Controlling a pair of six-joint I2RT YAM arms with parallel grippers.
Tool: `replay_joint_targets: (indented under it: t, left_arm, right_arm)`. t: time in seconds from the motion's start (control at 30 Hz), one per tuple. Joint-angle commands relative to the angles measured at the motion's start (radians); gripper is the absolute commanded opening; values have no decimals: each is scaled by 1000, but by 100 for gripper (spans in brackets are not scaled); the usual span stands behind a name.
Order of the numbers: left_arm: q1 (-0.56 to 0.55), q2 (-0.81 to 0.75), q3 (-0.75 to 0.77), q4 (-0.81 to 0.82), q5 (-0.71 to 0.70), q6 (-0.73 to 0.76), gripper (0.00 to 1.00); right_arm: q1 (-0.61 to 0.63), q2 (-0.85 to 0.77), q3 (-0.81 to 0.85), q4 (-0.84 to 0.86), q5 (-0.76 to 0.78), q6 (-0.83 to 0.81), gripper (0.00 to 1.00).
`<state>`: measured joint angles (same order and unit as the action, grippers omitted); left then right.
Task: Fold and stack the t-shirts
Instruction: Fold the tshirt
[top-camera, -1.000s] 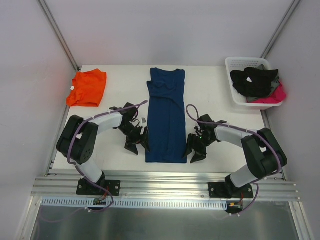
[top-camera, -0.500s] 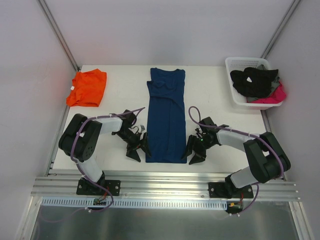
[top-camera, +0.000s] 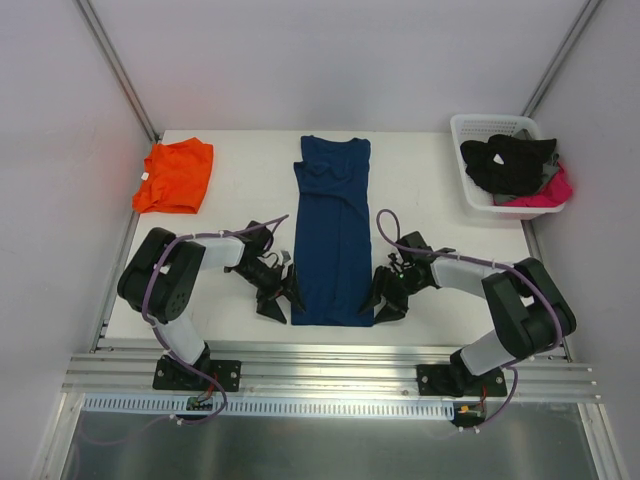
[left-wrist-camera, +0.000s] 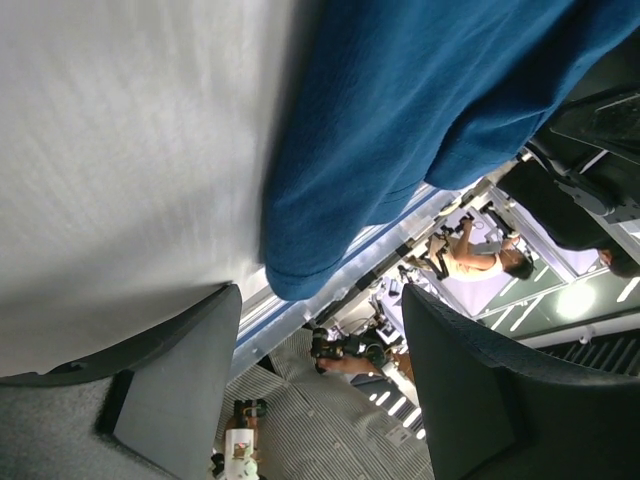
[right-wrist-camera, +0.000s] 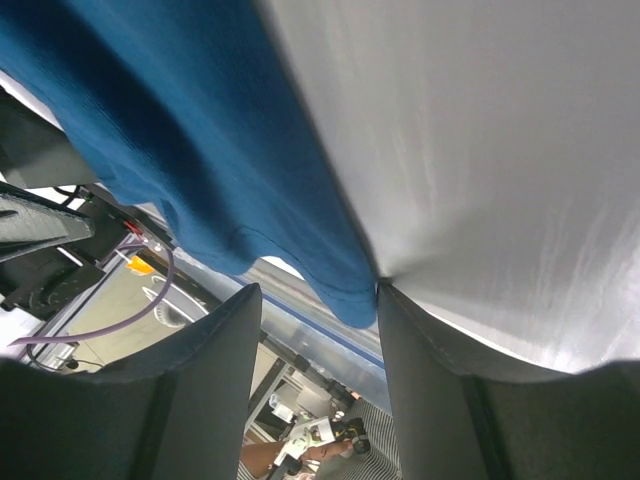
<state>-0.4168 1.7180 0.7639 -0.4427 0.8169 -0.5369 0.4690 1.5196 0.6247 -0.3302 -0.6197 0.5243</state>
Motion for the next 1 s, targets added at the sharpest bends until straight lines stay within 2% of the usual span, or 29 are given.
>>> replay_joint_targets:
  t: [0.0,0.37,0.9,0.97]
  left_arm:
    - [10,41,0,91,-53,-6,67]
    - [7,143,48,125,-12,-18,65]
    - [4,48,-61,153,-7,-51,59]
    - [3,45,-64,151,-9,-54,55]
  right_arm:
    - [-4,43,6,60,117,-7,54]
    - [-4,65,23,95,120,14,54]
    - [-3,59,1,109,107,26,52]
    - [-4,53,1,112,103,25,50]
